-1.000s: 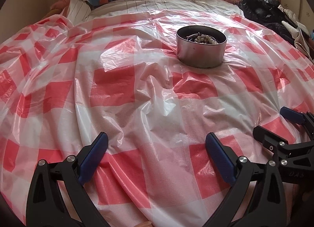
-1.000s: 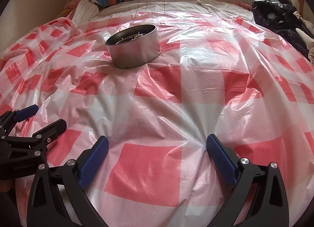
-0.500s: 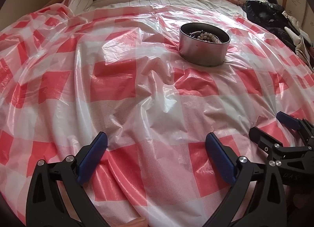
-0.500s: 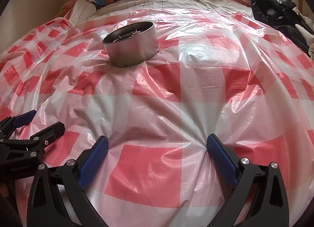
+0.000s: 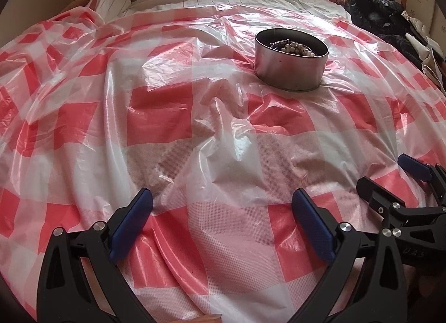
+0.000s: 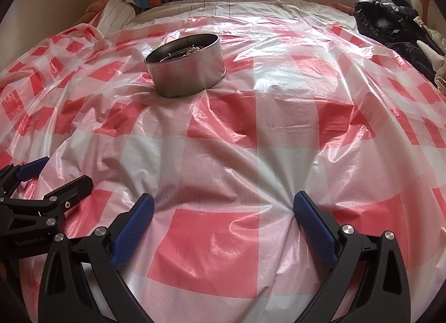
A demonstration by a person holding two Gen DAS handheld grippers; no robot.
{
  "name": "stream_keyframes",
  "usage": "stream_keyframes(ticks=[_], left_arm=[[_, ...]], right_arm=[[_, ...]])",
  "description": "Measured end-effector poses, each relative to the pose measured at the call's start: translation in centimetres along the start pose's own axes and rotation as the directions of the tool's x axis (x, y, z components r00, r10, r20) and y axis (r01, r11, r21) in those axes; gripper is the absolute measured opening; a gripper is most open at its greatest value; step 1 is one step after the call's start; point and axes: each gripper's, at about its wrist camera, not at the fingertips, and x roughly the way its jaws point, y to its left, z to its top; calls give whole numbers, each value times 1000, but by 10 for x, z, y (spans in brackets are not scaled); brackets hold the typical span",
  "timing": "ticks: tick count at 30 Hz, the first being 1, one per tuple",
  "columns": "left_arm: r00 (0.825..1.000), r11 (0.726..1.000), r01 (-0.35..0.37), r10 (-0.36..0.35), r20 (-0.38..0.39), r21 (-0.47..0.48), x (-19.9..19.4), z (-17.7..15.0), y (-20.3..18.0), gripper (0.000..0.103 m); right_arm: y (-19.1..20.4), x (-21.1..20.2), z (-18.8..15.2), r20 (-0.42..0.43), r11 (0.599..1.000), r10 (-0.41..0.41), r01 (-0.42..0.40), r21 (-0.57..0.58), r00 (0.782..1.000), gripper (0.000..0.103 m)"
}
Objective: Organize jewelry
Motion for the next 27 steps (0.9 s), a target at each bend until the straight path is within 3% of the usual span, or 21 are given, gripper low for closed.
stream_keyframes(ticks=[27], left_arm=[[1000, 1000, -19, 19, 18, 6, -1, -1, -1, 96]], right_arm=[[0, -1, 1, 8, 1000, -1, 1, 0, 1000, 96]])
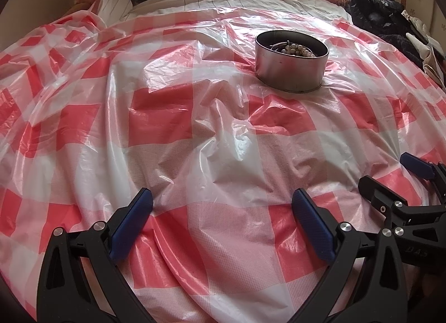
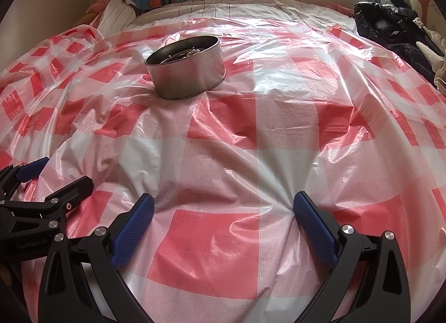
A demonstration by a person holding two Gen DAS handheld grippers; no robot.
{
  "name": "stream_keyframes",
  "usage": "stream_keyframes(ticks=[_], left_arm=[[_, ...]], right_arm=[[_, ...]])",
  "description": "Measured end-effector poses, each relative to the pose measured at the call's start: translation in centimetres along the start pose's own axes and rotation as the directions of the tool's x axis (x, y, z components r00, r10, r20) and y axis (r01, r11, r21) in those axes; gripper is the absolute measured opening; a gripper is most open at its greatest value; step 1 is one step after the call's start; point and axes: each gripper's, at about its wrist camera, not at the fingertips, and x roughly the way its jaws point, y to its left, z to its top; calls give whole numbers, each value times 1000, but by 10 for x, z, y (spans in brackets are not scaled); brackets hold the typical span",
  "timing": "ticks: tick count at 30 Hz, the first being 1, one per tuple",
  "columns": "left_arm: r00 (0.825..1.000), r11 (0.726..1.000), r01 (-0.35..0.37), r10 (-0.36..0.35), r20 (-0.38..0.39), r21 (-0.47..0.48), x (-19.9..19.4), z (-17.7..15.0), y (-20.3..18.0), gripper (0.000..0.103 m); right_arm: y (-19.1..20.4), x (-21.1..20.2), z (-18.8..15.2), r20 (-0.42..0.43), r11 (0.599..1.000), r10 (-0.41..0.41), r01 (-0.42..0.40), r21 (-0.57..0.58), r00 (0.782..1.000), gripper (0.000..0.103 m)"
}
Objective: Organize jewelry
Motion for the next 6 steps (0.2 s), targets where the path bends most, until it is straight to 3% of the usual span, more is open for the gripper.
stream_keyframes(ticks=[6], left_arm=[[1000, 1000, -2, 2, 1, 1, 0, 0, -1, 96]], right_arm=[[0, 0, 0, 1, 1000, 0, 0, 0, 1000, 96]])
